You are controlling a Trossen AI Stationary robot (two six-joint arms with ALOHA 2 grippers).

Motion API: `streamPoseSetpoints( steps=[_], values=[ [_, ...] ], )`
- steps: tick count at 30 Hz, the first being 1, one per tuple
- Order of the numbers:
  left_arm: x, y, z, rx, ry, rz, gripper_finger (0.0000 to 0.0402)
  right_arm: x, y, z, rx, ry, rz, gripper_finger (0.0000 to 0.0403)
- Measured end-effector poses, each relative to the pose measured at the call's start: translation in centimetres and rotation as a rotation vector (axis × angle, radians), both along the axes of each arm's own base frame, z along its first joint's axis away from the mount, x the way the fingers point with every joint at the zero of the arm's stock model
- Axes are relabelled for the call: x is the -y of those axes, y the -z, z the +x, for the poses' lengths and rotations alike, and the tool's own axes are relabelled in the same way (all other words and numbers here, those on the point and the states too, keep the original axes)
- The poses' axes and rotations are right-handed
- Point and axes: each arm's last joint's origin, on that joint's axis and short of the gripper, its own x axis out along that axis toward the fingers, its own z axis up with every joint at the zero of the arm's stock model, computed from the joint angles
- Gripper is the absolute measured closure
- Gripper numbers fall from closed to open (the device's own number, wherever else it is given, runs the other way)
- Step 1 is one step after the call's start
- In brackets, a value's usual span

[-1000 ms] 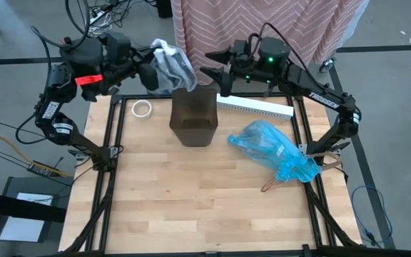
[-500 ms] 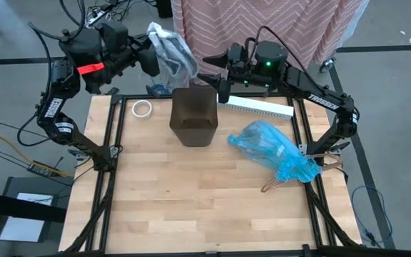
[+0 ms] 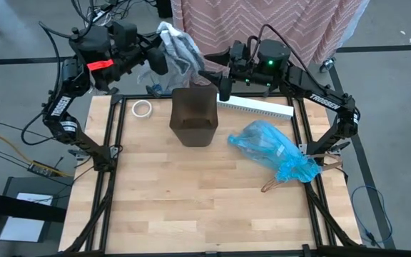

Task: Place trash/remove bag and relplace
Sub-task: Insert the new gray trash bag into the bin

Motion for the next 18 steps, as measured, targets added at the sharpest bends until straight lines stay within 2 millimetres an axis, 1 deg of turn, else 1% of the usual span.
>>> streamPoseSetpoints(
  steps=[5, 8, 11, 15, 18],
  values=[
    [-0.07, -0.03, 0.67, 0.018, 0.039, 0.006, 0.0401, 0.18, 0.03, -0.05, -0.003, 0.038, 0.001, 0.0140],
    [-0.06, -0.01, 0.79, 0.019, 0.055, 0.006, 0.0401, 0.32, 0.02, -0.10, -0.006, 0.090, -0.010, 0.0163],
    [-0.03, -0.10, 0.72, 0.025, 0.058, 0.008, 0.0401, 0.50, 0.04, -0.17, -0.010, 0.156, -0.015, 0.0210],
    [-0.03, -0.07, 0.74, 0.023, 0.059, 0.008, 0.0401, 0.71, 0.03, -0.24, -0.009, 0.173, -0.018, 0.0296],
    [-0.02, -0.09, 0.70, 0.024, 0.061, 0.008, 0.0401, 0.80, 0.01, -0.27, -0.023, 0.177, -0.059, 0.0356]
  ],
)
